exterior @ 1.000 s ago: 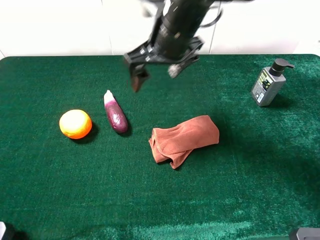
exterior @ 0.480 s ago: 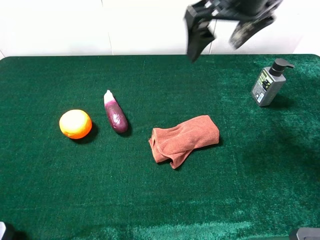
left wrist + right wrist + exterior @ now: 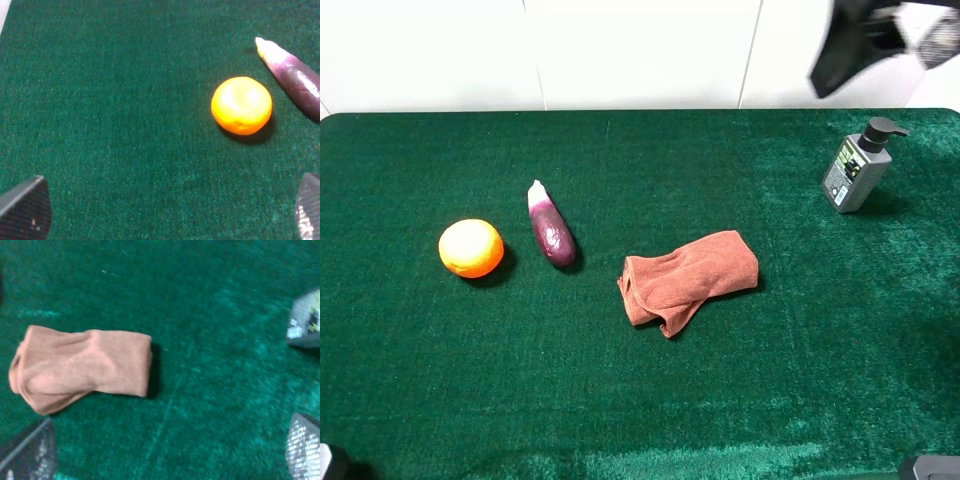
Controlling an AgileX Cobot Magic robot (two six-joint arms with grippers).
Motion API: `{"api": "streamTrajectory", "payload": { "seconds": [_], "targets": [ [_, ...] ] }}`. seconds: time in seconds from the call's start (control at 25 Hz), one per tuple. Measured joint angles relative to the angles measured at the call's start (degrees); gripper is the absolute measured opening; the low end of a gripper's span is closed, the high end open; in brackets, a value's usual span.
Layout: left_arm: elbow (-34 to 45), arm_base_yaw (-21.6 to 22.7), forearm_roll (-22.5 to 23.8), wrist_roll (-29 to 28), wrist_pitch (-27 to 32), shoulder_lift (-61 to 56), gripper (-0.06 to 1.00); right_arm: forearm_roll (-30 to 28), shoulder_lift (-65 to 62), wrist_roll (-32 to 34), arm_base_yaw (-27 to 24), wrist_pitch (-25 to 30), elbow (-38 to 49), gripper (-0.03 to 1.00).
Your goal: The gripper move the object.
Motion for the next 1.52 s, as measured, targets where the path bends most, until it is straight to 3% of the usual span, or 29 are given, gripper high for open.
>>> {"api": "streamTrajectory", "payload": {
  "seconds": [0.28, 0.68, 0.88, 1.2, 1.52],
  "targets": [
    [0.0, 0.0, 0.0, 0.0, 0.0, 0.0, 0.99, -4.0, -13.8, 2.7, 0.0, 0.1, 5.4, 0.70],
    [0.0, 0.0, 0.0, 0.0, 0.0, 0.0, 0.99, -4.5, -33.3, 4.2, -0.5, 0.1, 20.8, 0.70],
    [0.0, 0.0, 0.0, 0.0, 0.0, 0.0, 0.99, -4.5, -44.0, 4.2, -8.8, -0.3, 29.1, 0.70],
    [0.0, 0.0, 0.0, 0.0, 0.0, 0.0, 0.99, -4.5, -60.5, 4.2, -24.9, -6.9, 39.4, 0.70],
    [0.0, 0.0, 0.0, 0.0, 0.0, 0.0, 0.99, -4.4, -70.6, 4.2, -30.0, -10.6, 43.9, 0.67]
  ]
}}
